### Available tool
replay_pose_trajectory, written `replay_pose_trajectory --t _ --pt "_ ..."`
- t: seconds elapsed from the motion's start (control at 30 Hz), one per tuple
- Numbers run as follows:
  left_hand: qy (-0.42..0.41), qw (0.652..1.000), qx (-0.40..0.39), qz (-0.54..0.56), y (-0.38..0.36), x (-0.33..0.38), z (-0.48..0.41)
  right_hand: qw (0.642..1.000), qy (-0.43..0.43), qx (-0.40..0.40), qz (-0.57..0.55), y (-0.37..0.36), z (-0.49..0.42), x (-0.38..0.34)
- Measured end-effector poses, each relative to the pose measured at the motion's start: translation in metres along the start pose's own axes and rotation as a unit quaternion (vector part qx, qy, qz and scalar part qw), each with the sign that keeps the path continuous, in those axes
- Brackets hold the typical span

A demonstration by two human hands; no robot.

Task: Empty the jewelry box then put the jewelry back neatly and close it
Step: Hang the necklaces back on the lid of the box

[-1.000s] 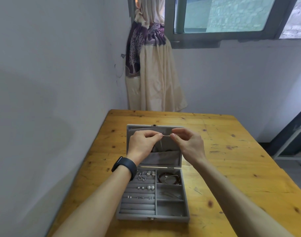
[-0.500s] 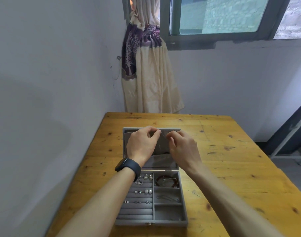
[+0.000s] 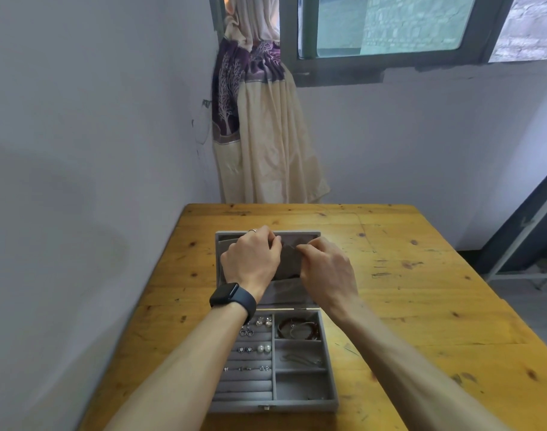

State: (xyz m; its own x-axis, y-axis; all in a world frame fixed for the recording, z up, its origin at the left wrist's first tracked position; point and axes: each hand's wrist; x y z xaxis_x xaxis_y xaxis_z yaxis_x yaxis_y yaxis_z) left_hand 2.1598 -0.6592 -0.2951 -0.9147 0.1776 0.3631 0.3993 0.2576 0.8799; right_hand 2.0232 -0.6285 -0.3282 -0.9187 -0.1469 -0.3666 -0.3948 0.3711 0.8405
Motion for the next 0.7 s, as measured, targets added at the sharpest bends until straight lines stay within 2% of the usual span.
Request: replay_pose_trajectory --t 0.2,0.43,0.7 --pt "-0.014 0.999 -0.003 -0.028 -0.001 0.001 -0.003 0.999 0.019 0.020 0.022 0.003 -0.001 0.003" --pt "-0.038 0.997 -0.003 -0.065 -0.005 0.002 -0.005 0.995 0.021 -0.006 0.094 0.002 -0.002 0.009" --pt "-0.014 0.999 -0.032 -0.041 -0.007 0.003 0.005 0.996 0.036 -0.034 0.080 -0.015 0.011 0.012"
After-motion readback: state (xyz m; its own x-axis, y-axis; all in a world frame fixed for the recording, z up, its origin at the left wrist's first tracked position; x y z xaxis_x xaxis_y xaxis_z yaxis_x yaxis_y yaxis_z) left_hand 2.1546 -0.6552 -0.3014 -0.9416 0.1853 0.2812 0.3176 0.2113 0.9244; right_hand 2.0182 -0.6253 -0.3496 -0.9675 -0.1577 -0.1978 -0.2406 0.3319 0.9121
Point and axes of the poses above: each hand's wrist, its own z-axis away from the middle knuckle, its own y-axis out of the back of the hand, x = y × z, and after that the axes turned 9 degrees about -x, right-handed
